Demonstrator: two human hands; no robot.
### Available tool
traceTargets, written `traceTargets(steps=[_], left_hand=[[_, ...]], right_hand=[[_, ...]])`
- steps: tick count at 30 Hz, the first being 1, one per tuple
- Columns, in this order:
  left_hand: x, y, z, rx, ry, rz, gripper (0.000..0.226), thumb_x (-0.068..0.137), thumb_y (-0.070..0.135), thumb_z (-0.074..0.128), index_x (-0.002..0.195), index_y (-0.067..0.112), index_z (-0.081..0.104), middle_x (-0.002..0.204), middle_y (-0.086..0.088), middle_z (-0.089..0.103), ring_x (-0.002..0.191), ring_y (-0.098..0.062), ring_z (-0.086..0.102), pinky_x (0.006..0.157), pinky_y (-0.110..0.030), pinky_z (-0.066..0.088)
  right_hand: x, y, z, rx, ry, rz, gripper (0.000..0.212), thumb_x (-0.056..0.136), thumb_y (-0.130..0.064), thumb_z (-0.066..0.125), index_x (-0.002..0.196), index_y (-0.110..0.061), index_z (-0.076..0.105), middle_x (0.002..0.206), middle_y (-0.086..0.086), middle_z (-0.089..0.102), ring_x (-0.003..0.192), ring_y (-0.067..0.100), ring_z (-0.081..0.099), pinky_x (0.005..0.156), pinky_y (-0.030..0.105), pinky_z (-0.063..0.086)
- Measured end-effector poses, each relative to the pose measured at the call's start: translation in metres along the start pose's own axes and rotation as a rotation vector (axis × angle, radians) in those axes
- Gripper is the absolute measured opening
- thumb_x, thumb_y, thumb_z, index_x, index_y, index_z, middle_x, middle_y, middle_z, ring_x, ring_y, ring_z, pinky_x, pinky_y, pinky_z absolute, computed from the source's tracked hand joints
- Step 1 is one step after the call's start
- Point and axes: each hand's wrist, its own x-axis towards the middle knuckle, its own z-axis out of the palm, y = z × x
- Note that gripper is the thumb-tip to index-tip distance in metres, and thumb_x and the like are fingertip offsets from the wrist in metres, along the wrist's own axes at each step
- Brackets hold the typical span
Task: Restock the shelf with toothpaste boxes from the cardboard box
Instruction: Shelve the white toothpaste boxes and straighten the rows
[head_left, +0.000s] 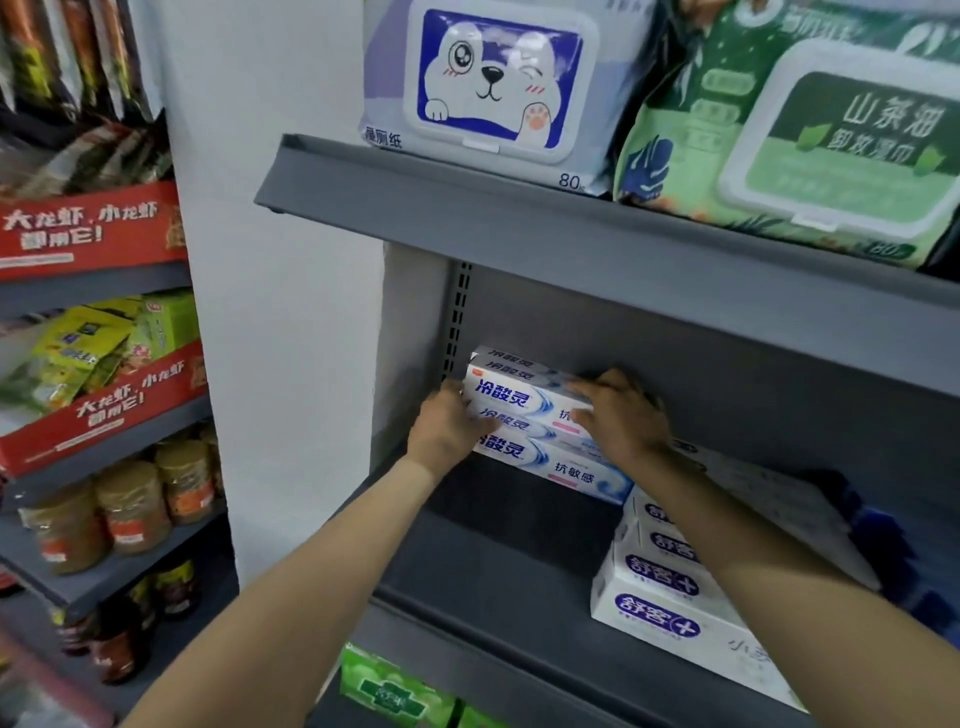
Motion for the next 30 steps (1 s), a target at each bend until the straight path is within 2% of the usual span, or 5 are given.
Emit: traceTargets(steps=[5, 9, 14, 18, 30], left_hand=[[-0.026, 0.016, -0.005, 0.709, 0.131, 0.238, 0.053, 0.09, 0.028, 0.054, 0.136, 0.012, 0.032, 0.133, -0.012, 0.046, 0.124, -0.032, 0.044, 0.098, -0.045, 0.037], [-0.053, 0.03, -0.007, 0.927, 0.12, 0.41, 0.043, 0.094, 0.023, 0.046, 0.135, 0.012, 0.04, 0.132, -0.011, 0.05, 0.122, -0.031, 0.044, 0.096, -0.041, 0.035], [-0.103, 0.036, -0.017, 0.879, 0.083, 0.461, 0.031, 0.093, 0.023, 0.044, 0.122, 0.014, 0.051, 0.12, -0.008, 0.059, 0.113, -0.028, 0.052, 0.089, -0.035, 0.037], [-0.166, 0.021, -0.033, 0.616, 0.041, 0.41, 0.021, 0.091, 0.024, 0.048, 0.109, 0.019, 0.058, 0.109, -0.003, 0.067, 0.104, -0.026, 0.059, 0.081, -0.034, 0.044], [-0.371, -0.06, -0.089, 0.587, -0.068, 0.138, 0.019, 0.092, 0.026, 0.049, 0.103, 0.017, 0.062, 0.099, -0.005, 0.07, 0.096, -0.029, 0.062, 0.074, -0.036, 0.05]], right_hand=[[-0.012, -0.02, -0.007, 0.186, 0.007, 0.01, 0.048, 0.093, -0.024, 0.055, 0.139, -0.019, 0.043, 0.141, 0.005, 0.04, 0.128, 0.025, 0.042, 0.105, 0.033, 0.035], [-0.039, -0.042, -0.018, 0.372, 0.071, 0.036, 0.035, 0.092, -0.016, 0.054, 0.127, -0.017, 0.055, 0.135, 0.005, 0.051, 0.123, 0.022, 0.049, 0.098, 0.026, 0.037], [-0.099, -0.059, -0.031, 0.505, 0.066, 0.095, 0.024, 0.091, -0.014, 0.05, 0.106, -0.02, 0.067, 0.107, 0.004, 0.069, 0.1, 0.024, 0.062, 0.089, 0.036, 0.049], [-0.17, -0.064, -0.043, 0.547, 0.052, 0.047, 0.022, 0.09, -0.013, 0.051, 0.105, -0.02, 0.067, 0.094, 0.002, 0.069, 0.088, 0.018, 0.063, 0.076, 0.023, 0.045], [-0.37, -0.141, -0.01, 0.593, -0.282, -0.077, 0.02, 0.087, -0.014, 0.053, 0.1, -0.018, 0.068, 0.1, 0.01, 0.07, 0.092, 0.028, 0.064, 0.078, 0.036, 0.051]])
